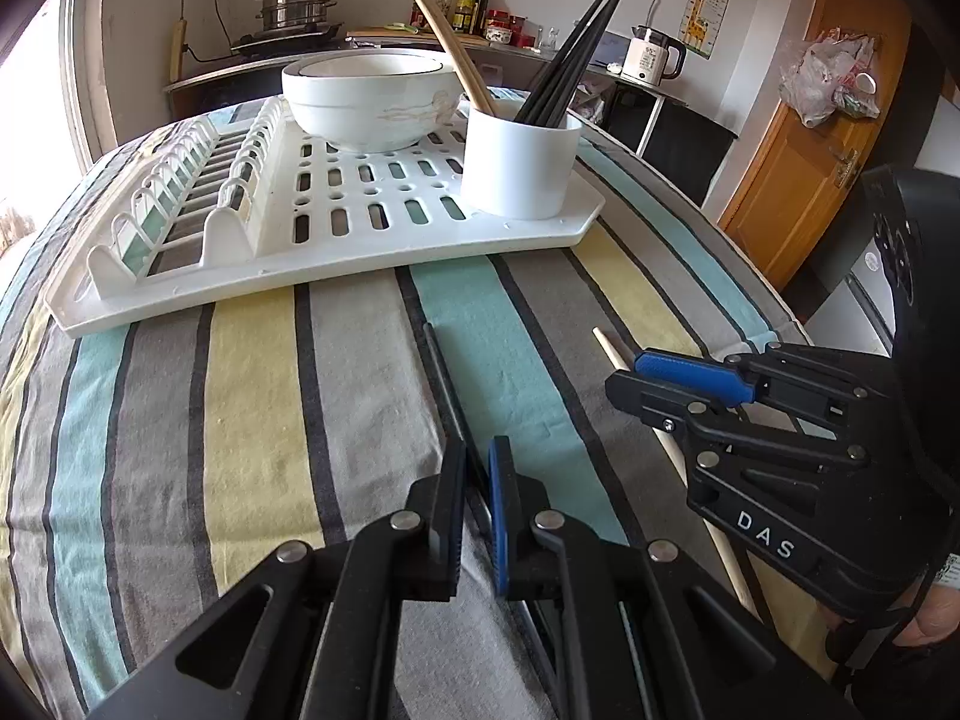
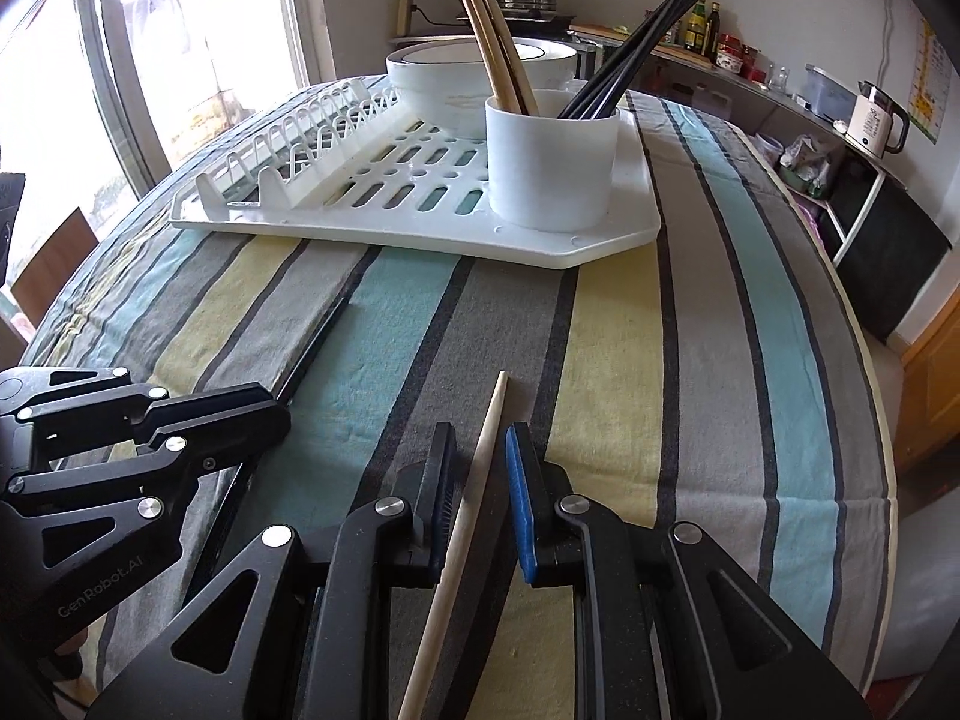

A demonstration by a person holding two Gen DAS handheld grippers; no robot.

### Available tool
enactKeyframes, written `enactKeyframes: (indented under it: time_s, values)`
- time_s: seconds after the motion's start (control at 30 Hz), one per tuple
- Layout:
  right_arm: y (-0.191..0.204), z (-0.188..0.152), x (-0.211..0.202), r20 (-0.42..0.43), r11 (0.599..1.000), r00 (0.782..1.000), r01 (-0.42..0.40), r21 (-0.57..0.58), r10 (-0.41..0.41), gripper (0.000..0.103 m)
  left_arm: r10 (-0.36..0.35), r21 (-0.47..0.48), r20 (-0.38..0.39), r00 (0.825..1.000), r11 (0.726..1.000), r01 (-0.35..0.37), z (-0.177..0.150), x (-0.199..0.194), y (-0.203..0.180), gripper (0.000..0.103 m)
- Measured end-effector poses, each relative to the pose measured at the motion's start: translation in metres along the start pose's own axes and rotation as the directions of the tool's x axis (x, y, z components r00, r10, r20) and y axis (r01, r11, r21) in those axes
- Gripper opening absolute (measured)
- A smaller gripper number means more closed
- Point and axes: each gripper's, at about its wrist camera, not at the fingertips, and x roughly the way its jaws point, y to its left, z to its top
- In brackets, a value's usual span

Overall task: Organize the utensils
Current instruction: 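Grasp a black chopstick with the left tool while the right tool grasps a wooden chopstick, then lift both held chopsticks upright and carry them over the white cup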

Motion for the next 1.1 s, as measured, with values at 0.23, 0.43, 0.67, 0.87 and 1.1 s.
enactKeyframes:
  time_s: [0.23, 0.43, 0.67, 0.87, 1.1]
  values:
    - [-0.005, 0.002, -0.002, 0.002, 0.999, 1.0, -0.03, 0.032, 0.03, 0.006, -0.004, -0.009, -0.015, 1.0, 1.0, 0.004, 0.002, -0.001, 0.004, 0.008]
    - [-0.011, 0.004, -0.025, 0.082, 0.995, 0.994, -0.078, 0.059, 0.073, 0.006, -0.017, -0.022, 0.001, 1.0, 1.0, 0.017, 0.004, -0.009, 0.008, 0.007]
    - [-0.018, 0.011, -0.053, 0.169, 0.991, 0.981, -0.108, 0.083, 0.092, 0.006, -0.037, -0.026, 0.059, 0.998, 0.999, 0.039, 0.012, -0.034, 0.009, 0.006]
    - [-0.021, 0.015, -0.067, 0.213, 0.988, 0.972, -0.125, 0.087, 0.105, 0.006, -0.049, -0.025, 0.106, 0.993, 0.998, 0.052, 0.02, -0.054, 0.009, 0.006]
    - [-0.023, 0.017, -0.075, 0.24, 0.987, 0.965, -0.131, 0.09, 0.106, 0.006, -0.053, -0.021, 0.145, 0.988, 0.998, 0.057, 0.027, -0.071, 0.009, 0.006]
